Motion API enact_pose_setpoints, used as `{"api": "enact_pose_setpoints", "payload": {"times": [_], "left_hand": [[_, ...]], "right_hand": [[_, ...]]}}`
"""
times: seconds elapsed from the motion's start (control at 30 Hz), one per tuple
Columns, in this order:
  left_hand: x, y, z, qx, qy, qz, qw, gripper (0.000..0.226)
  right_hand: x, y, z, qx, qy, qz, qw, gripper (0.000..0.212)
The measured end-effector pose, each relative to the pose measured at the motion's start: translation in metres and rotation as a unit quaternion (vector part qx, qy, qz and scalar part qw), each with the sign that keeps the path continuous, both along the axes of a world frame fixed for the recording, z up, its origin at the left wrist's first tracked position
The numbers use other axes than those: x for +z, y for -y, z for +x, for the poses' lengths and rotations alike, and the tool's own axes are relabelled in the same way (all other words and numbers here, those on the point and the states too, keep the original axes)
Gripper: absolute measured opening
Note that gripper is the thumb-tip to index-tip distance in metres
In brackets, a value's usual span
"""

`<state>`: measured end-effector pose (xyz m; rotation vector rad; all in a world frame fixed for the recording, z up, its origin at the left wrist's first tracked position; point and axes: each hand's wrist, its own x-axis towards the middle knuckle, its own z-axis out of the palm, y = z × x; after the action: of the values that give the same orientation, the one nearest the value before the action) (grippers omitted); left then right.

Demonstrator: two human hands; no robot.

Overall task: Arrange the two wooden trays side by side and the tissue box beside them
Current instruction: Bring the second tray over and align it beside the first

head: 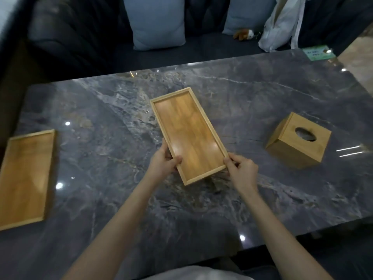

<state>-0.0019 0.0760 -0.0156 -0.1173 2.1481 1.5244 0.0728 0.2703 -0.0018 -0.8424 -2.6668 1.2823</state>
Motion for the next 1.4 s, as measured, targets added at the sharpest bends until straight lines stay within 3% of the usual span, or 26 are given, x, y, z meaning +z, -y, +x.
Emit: {"api": "enact_pose_setpoints", "payload": {"times": [0.5, 0.67, 0.83, 1.4], "left_hand": [[0.011, 0.182, 0.023, 0.039, -0.046, -0.016, 0.998, 0.058], [0.008, 0.226, 0.022, 0.063, -0.018, 0.007, 0.998, 0.058], [-0.003, 0.264, 0.016, 0.061, -0.005, -0.027, 0.998, 0.064], [-0.031, 0.304, 0.002, 0.037, 0.037, -0.034, 0.998, 0.062]], "right_hand": [[-0.013, 0.174, 0.001, 0.064, 0.016, -0.056, 0.996, 0.021], [-0.021, 0.219, -0.003, 0.081, 0.023, -0.034, 0.996, 0.019], [-0.031, 0.256, -0.007, 0.091, 0.032, -0.015, 0.995, 0.018], [-0.058, 0.304, -0.011, 0.055, 0.059, -0.026, 0.996, 0.009]]}}
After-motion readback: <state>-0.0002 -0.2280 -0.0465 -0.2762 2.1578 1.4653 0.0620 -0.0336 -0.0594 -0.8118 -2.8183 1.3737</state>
